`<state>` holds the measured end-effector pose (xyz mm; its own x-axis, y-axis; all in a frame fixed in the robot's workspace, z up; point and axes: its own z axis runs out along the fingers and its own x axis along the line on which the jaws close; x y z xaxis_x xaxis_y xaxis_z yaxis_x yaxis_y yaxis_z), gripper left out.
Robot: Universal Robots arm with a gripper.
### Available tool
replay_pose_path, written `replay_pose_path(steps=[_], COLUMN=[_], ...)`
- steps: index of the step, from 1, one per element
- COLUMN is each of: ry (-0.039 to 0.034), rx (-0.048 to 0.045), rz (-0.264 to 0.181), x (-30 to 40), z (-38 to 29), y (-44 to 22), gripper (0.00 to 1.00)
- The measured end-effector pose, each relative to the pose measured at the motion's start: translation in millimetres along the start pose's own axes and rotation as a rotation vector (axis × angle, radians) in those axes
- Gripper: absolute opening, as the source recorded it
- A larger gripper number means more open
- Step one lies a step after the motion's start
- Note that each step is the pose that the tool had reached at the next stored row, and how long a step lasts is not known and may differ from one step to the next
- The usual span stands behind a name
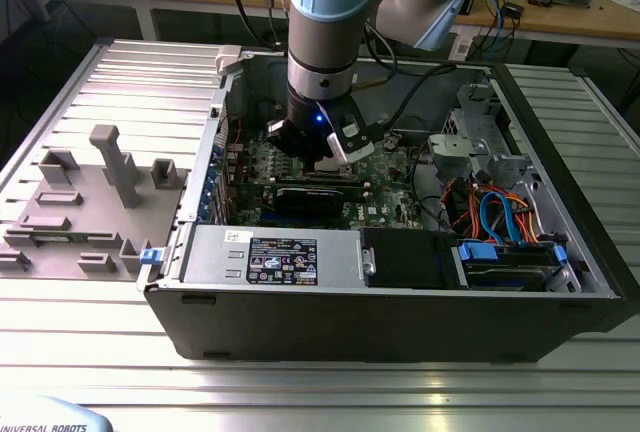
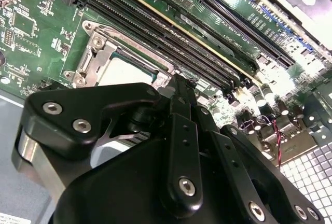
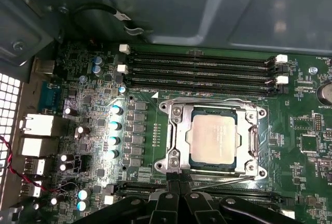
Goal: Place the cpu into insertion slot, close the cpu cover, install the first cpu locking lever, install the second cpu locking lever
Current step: 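Install the second cpu locking lever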
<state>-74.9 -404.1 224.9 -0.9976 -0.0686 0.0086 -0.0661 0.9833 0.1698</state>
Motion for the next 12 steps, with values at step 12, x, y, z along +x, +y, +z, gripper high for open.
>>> replay_pose_path(steps=[12], ry=[-0.0027], rx=[-0.0424], rz=[-0.001], x=[2.8], z=[0.7], y=[-14.3], gripper=[0.11])
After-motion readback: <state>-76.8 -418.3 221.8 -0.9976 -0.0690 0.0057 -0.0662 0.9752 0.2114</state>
